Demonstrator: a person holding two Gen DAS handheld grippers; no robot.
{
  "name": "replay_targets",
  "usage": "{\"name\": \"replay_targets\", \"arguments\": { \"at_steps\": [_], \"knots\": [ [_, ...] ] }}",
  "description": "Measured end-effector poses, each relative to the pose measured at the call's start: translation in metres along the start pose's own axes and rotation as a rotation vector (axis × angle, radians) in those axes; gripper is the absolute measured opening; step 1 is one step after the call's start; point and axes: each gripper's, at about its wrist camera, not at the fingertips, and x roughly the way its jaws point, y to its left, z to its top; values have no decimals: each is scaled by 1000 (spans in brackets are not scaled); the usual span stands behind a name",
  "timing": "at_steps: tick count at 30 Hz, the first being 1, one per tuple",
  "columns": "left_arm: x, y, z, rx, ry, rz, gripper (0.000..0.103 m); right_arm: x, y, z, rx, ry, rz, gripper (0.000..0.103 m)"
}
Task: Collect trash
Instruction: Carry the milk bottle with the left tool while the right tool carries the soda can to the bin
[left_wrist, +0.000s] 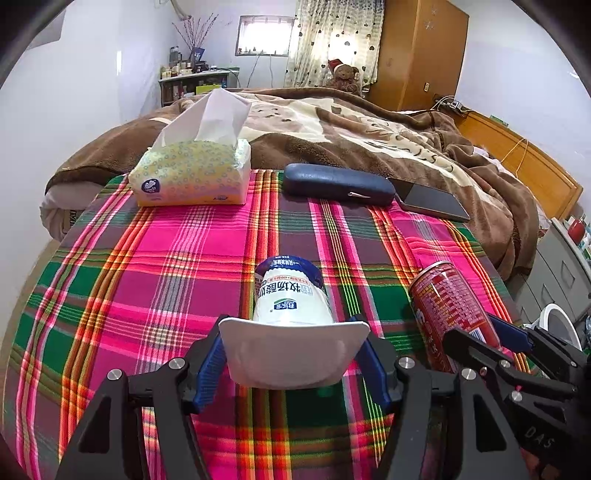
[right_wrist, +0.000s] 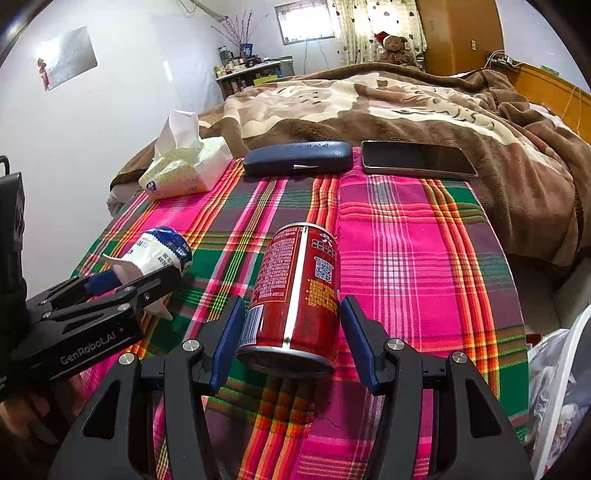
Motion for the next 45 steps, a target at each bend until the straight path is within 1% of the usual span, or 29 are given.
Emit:
{"name": "replay_targets", "arguments": {
  "at_steps": [10,17,21,28,35,38,42,45],
  "knots": [
    [-31,-14,-6,22,-36,-26,64,-28,-8,-4,36,-68,2,53],
    [-51,-24,-11,31,-55,-41,64,-46,-11,-6,35,-105,-4,52],
    [-62,-30,-16,30,-63,-48,64,-55,-14,-8,39,-119,-10,52],
    [-78,-47,-22,58,-76,-64,64,-71,-24,-16,52,-139,-22,52],
    [-92,-64,-30,79,-86,-84,64,-80,-34,-23,63,-136,-33,51],
    [-96,-69,-32,83,-89,-85,64,-86,-38,-24,81,-153,-28,51],
    [-102,-78,-33,105,-94,-89,64,-95,-40,-24,73,-174,-39,51],
    [-106,-86,-33,110,-100,-104,64,-102,-45,-26,79,-184,-48,51]
  ]
}}
